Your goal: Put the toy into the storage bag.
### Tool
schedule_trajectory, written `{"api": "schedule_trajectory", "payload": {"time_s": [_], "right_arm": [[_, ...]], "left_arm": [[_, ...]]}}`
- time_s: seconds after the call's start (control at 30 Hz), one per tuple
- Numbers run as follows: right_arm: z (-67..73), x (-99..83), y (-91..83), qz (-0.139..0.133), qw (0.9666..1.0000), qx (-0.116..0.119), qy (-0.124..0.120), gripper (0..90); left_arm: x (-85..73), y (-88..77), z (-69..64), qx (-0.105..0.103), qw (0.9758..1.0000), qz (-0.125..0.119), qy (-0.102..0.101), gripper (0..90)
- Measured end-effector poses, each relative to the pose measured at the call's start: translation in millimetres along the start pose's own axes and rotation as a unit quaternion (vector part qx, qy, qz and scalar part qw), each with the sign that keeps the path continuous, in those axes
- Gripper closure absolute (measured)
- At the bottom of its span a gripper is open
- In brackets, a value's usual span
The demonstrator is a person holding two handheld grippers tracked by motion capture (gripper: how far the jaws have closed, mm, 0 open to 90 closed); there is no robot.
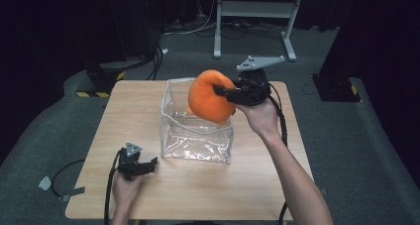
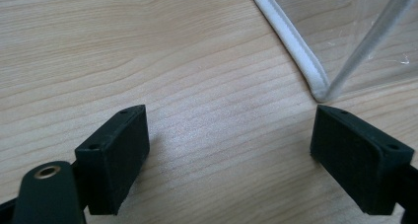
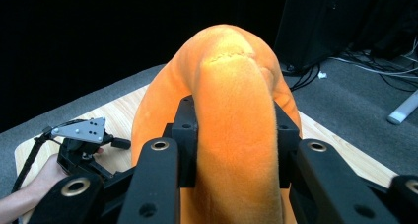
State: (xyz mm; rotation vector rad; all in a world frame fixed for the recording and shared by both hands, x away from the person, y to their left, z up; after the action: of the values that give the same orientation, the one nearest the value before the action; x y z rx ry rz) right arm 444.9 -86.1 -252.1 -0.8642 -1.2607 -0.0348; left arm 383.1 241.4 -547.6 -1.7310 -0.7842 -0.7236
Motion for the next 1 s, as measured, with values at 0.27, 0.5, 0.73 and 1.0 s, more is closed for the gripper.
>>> {"api": "schedule_trajectory", "payload": {"time_s": [0.27, 0.5, 0.73, 1.0], "right_arm": [[6.0, 4.1, 8.4, 0.001, 1.0000, 0.007, -0.007, 66.1], [14.5, 7.4, 20.8, 0.007, 0.9998, 0.016, -0.014, 66.1], [18.8, 5.7, 34.1, 0.019, 0.9996, 0.017, -0.015, 66.0], [20.8, 0.0, 45.7, 0.030, 0.9993, 0.009, -0.020, 65.9]], "left_arm": [[0.0, 0.0, 0.0, 0.000, 1.0000, 0.000, 0.000, 15.0], [0.0, 0.0, 0.0, 0.000, 1.0000, 0.000, 0.000, 15.0], [0.2, 0.7, -0.8, 0.000, 1.0000, -0.006, -0.006, 15.0], [0.0, 0.2, -0.3, 0.000, 1.0000, -0.002, -0.003, 15.0]]}}
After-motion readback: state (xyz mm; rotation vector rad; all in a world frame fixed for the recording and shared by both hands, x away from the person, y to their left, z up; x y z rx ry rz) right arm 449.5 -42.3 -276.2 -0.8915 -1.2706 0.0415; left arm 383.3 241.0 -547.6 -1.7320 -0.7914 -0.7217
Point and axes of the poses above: each handheld gripper's, and its own axes: y roughly forward along the jaws, x roughly out of its top, z roughly to its left, the point moved 2 cm from there along y, roughly forward along the jaws, and after that the axes turned 6 degrees about z, right-handed, at the moved point
